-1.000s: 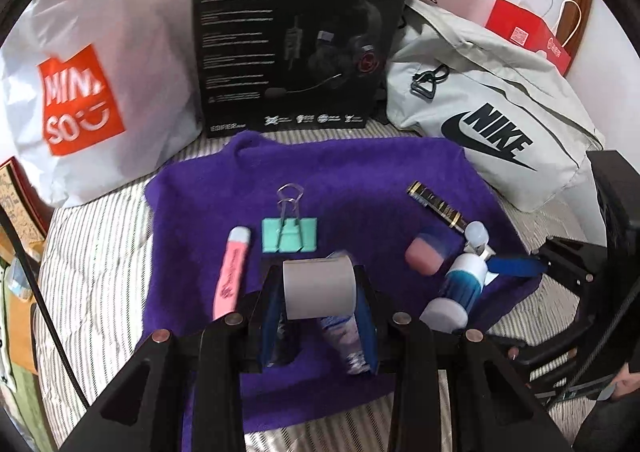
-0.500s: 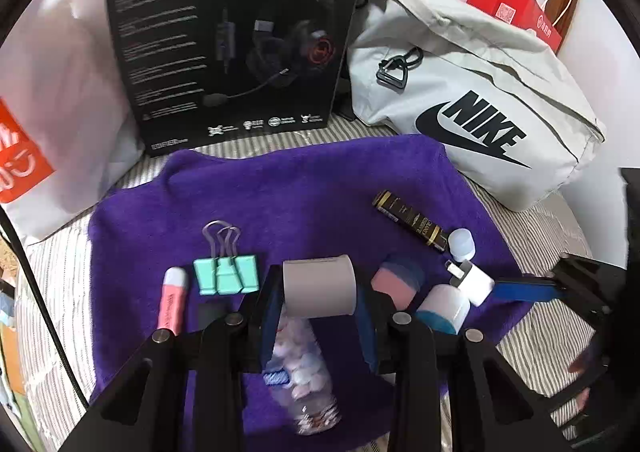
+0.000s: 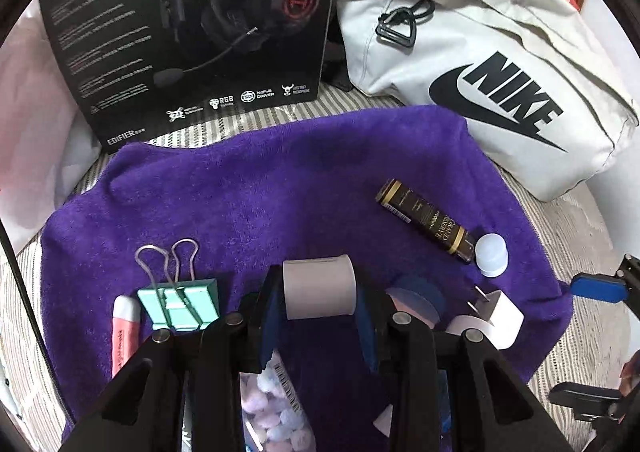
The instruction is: Organize rigid objects
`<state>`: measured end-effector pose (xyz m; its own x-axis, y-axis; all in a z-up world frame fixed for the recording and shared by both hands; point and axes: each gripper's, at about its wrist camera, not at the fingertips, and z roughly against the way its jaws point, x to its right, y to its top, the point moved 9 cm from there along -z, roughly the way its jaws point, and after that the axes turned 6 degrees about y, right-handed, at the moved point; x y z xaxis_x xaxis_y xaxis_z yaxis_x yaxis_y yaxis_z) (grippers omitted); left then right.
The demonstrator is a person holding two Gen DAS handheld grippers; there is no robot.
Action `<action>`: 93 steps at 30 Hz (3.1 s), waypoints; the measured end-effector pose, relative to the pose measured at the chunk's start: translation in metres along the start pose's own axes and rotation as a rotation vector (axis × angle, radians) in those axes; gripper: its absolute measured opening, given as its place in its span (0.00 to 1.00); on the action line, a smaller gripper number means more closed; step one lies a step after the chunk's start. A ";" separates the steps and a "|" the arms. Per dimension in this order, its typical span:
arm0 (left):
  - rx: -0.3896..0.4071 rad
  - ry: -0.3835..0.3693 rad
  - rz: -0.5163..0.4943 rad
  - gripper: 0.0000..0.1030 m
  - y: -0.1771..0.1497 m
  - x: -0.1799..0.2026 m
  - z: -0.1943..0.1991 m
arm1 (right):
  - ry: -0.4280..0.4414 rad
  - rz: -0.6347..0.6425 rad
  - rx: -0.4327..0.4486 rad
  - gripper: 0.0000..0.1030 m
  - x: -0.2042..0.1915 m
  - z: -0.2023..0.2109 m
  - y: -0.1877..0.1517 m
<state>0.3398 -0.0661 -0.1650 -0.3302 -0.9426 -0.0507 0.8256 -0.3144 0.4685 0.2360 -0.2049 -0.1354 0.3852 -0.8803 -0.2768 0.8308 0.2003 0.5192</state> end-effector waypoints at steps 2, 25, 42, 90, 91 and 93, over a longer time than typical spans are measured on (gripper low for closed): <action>-0.002 0.006 -0.006 0.31 0.000 0.001 -0.002 | 0.005 -0.006 0.004 0.77 0.002 0.003 -0.001; 0.124 0.064 -0.020 0.77 0.004 0.027 0.053 | -0.056 -0.099 0.054 0.86 0.007 0.029 -0.028; 0.178 0.153 0.159 1.00 -0.094 -0.012 0.163 | -0.172 -0.155 0.103 1.00 -0.027 0.054 -0.051; 0.198 0.282 0.238 1.00 -0.191 -0.013 0.213 | -0.185 -0.147 0.154 1.00 -0.068 0.110 -0.104; 0.197 0.285 0.238 1.00 -0.191 -0.013 0.213 | -0.186 -0.147 0.155 1.00 -0.068 0.110 -0.104; 0.196 0.285 0.241 1.00 -0.191 -0.014 0.212 | -0.184 -0.147 0.152 1.00 -0.068 0.109 -0.105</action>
<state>0.0898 0.0311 -0.0663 0.0243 -0.9887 -0.1481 0.7519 -0.0795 0.6544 0.0790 -0.2128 -0.0826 0.1741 -0.9612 -0.2142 0.7973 0.0099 0.6036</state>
